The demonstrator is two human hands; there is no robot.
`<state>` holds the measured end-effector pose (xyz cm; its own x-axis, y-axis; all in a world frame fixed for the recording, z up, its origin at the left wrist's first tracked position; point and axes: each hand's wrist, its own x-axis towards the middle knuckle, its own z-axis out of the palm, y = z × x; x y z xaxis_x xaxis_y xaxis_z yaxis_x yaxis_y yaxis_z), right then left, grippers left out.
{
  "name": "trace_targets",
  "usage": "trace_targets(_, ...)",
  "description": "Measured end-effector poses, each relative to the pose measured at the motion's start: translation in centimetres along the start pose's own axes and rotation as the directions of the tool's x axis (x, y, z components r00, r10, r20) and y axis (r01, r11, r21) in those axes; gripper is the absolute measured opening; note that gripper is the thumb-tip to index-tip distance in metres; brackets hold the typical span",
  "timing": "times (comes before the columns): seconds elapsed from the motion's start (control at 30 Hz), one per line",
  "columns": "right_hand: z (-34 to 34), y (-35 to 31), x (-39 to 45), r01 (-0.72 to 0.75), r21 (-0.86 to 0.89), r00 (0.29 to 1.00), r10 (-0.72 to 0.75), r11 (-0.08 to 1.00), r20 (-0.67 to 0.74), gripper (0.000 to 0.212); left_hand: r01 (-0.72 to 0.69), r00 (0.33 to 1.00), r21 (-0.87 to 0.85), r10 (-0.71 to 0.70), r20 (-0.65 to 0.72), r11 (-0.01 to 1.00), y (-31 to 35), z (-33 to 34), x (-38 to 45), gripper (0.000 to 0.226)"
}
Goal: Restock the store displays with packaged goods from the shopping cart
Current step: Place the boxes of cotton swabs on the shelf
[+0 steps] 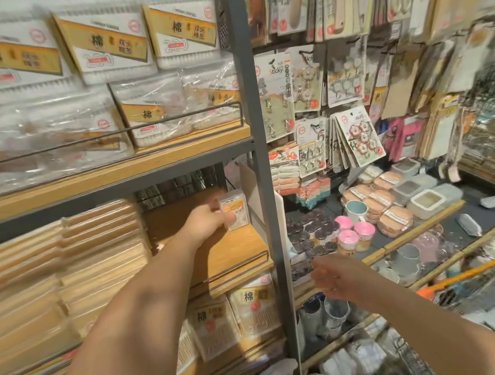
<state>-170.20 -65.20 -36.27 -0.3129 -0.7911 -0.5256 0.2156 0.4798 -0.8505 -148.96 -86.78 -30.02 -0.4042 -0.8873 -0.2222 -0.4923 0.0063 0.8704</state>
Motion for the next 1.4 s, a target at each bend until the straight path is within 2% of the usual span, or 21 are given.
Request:
trace_targets(0.13, 1.0, -0.5, -0.4, 0.007, -0.03, 1.0, -0.007, 1.0, 0.01, 0.023, -0.004, 0.999, -0.068, 0.007, 0.04, 0.998, -0.4, -0.1, 0.1, 0.05)
trace_targets(0.3, 2.2, 0.0, -0.9, -0.028, -0.02, 1.0, 0.028, 0.999, 0.011, 0.031, 0.002, 1.0, -0.128, 0.0, 0.017, 0.992, -0.5, -0.3, -0.1, 0.06)
trace_targets(0.37, 2.3, 0.6, -1.2, -0.037, 0.014, 0.999, 0.036, 0.999, 0.004, 0.028, -0.02, 1.0, -0.153, 0.018, -0.014, 0.988, -0.3, -0.3, -0.5, 0.077)
trace_targets(0.5, 2.2, 1.9, -2.2, -0.047, 0.092, 0.999, 0.048, 0.995, -0.016, 0.023, -0.137, 0.981, -0.197, 0.106, -0.16, 0.971, -0.1, 0.7, -4.7, 0.064)
trace_targets(0.63, 2.2, 2.8, -4.3, -0.062, 0.144, 0.998, 0.06, 0.988, 0.023, 0.017, -0.18, 0.966, -0.274, 0.118, -0.229, 0.945, -0.2, 3.6, -10.9, 0.039)
trace_targets(0.73, 1.3, 2.8, -6.5, -0.018, 0.162, 0.995, 0.002, 0.987, 0.102, 0.018, -0.249, 0.95, -0.234, 0.19, -0.248, 0.94, -0.3, 6.6, -13.8, 0.036)
trace_targets(0.8, -0.2, 3.6, -8.3, 0.027, 0.197, 0.977, -0.067, 0.98, 0.202, 0.03, -0.236, 0.962, -0.218, 0.195, -0.193, 0.947, -0.1, 9.5, -15.7, 0.032)
trace_targets(0.83, -0.9, 3.8, -9.4, 0.039, 0.167, 0.972, -0.076, 0.985, 0.221, 0.028, -0.232, 0.966, -0.216, 0.199, -0.166, 0.948, -0.1, 11.0, -16.5, 0.029)
trace_targets(0.9, -3.9, 5.4, -12.0, 0.067, 0.116, 0.983, -0.085, 0.991, 0.161, 0.014, -0.233, 0.969, -0.223, 0.207, -0.133, 0.947, 0.4, 15.0, -18.6, 0.026)
trace_targets(1.0, -9.6, 8.4, -15.7, 0.035, 0.155, 0.992, -0.053, 0.987, 0.113, 0.021, -0.186, 0.982, -0.252, 0.188, -0.018, 0.95, 0.6, 21.2, -21.5, 0.021)
trace_targets(1.1, -16.6, 12.2, -19.7, -0.006, 0.15, 0.993, 0.023, 0.989, -0.116, 0.012, -0.121, 0.968, -0.188, 0.158, 0.196, 0.975, 1.3, 28.3, -24.7, 0.015)
trace_targets(1.2, -23.4, 15.5, -23.4, -0.049, 0.211, 0.949, 0.111, 0.976, -0.294, 0.014, -0.089, 0.921, -0.171, 0.146, 0.36, 0.981, 2.7, 35.7, -27.7, 0.014)
trace_targets(1.23, -25.2, 16.2, -24.2, -0.068, 0.223, 0.938, 0.138, 0.972, -0.318, 0.013, -0.06, 0.899, -0.18, 0.131, 0.417, 0.982, 2.9, 37.7, -28.4, 0.007)
trace_targets(1.3, -28.7, 18.0, -25.5, -0.106, 0.235, 0.914, 0.188, 0.966, -0.36, 0.013, -0.017, 0.848, -0.138, 0.087, 0.523, 0.99, 3.2, 41.5, -29.4, 0.011)
trace_targets(1.4, -32.3, 20.4, -25.8, -0.123, 0.279, 0.871, 0.238, 0.952, -0.43, 0.021, 0.062, 0.794, -0.087, 0.004, 0.608, 0.994, 2.9, 46.1, -29.6, 0.016)
